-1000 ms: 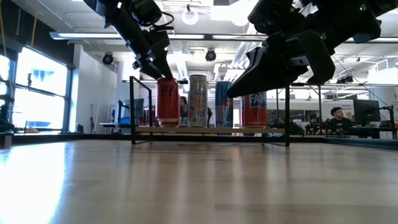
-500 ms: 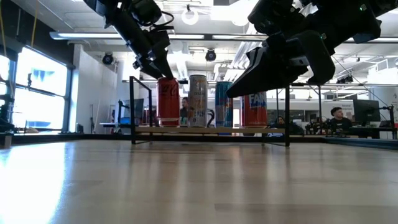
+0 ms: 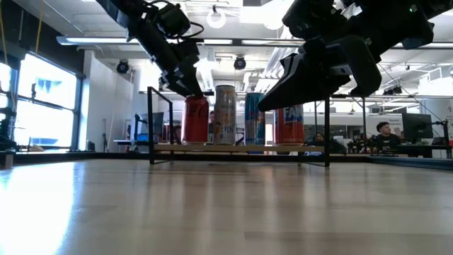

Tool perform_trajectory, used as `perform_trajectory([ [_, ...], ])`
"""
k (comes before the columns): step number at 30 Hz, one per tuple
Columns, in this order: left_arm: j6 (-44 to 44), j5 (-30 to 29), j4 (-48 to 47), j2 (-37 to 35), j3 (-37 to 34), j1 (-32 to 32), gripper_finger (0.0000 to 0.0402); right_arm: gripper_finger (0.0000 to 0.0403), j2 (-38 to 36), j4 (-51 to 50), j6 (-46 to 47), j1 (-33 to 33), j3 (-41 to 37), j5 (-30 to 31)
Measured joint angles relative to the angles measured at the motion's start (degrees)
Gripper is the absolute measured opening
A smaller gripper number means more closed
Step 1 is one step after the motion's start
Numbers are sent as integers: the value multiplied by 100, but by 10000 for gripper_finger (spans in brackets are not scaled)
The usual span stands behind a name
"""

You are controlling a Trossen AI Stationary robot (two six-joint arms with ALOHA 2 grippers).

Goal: Place canned beverage on shelf
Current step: Put the red black soda can on the shelf aligned with the other red black soda can

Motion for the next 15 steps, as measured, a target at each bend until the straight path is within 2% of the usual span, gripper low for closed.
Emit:
perform_trajectory([
  [15,-61,98,-316,-136,-9,2,245,0,0,1,-12,0,0,-1],
])
